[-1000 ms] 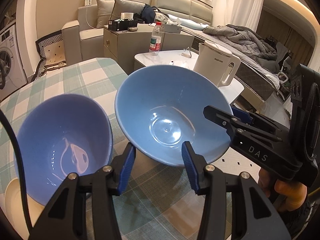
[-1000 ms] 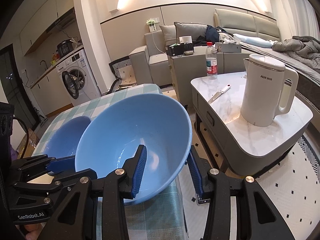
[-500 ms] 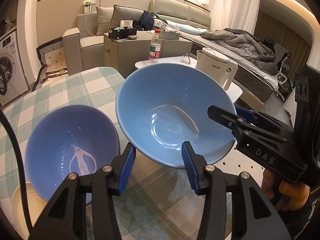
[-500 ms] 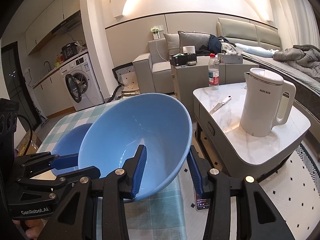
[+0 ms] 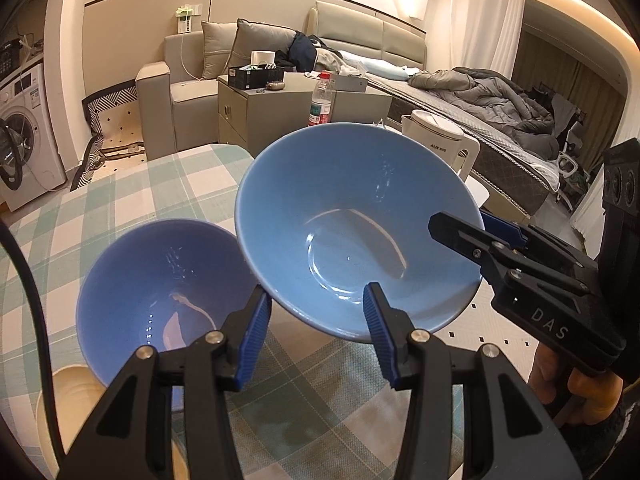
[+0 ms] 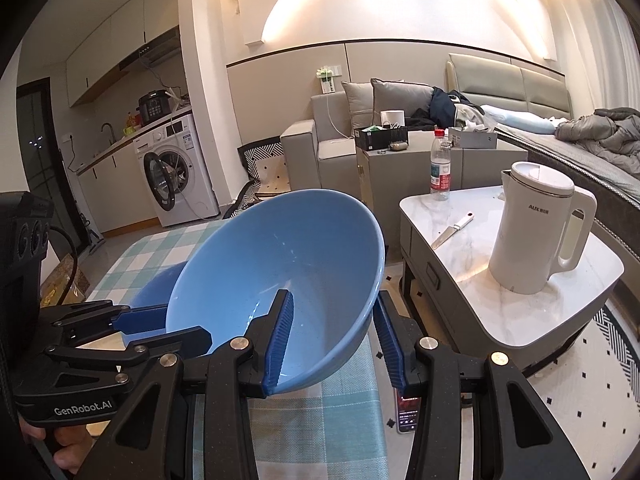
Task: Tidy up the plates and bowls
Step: 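Lift the light blue bowl with both grippers and carry it over the nested blue bowls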
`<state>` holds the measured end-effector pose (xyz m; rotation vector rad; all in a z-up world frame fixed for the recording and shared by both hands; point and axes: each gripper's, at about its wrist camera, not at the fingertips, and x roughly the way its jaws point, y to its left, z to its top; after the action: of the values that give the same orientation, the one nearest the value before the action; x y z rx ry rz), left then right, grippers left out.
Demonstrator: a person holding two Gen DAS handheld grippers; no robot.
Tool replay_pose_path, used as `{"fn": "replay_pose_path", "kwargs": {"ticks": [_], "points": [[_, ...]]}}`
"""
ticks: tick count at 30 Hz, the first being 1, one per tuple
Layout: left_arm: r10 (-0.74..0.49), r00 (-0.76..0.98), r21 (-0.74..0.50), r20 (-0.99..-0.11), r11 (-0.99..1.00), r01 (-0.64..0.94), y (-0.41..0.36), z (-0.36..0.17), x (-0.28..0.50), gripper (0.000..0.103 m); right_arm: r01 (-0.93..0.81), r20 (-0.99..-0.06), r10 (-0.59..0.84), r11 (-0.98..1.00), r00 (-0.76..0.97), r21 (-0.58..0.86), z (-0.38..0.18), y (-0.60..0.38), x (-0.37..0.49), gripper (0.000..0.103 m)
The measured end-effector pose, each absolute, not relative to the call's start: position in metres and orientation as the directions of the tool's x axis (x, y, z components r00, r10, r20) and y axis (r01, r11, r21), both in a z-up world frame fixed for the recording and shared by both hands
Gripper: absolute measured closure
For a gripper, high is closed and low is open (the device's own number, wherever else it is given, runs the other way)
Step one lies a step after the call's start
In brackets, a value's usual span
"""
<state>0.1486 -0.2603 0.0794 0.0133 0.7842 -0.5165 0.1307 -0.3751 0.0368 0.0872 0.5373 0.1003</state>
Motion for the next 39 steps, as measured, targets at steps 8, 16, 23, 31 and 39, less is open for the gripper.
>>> {"fn": "replay_pose_path", "kwargs": {"ticks": [8, 16, 23, 31, 39], "points": [[-0.444, 0.602, -0.175, -0.664, 0.874, 0.453, -0.255, 0.085, 0.144, 0.056, -0.084, -0.482, 0.125, 0.991, 0.867, 0.105, 0.046, -0.37, 0.124, 0.06], [-0.444, 0.618, -0.172, -0.649, 0.877, 0.449, -0.245, 0.091, 0.14, 0.056, -0.103, -0.465, 0.14, 0.989, 0.874, 0.103, 0.051, -0.364, 0.121, 0.06], [-0.432, 0.631, -0.168, -0.644, 0.885, 0.434, -0.232, 0.095, 0.138, 0.056, -0.13, -0.455, 0.158, 0.987, 0.876, 0.091, 0.053, -0.35, 0.121, 0.06], [-0.409, 0.658, -0.154, -0.632, 0.899, 0.41, -0.215, 0.098, 0.135, 0.056, -0.163, -0.448, 0.193, 0.981, 0.873, 0.104, 0.052, -0.336, 0.126, 0.06], [-0.382, 0.681, -0.147, -0.625, 0.914, 0.377, -0.195, 0.099, 0.131, 0.056, -0.189, -0.432, 0.222, 0.975, 0.874, 0.118, 0.051, -0.319, 0.131, 0.06]]}}
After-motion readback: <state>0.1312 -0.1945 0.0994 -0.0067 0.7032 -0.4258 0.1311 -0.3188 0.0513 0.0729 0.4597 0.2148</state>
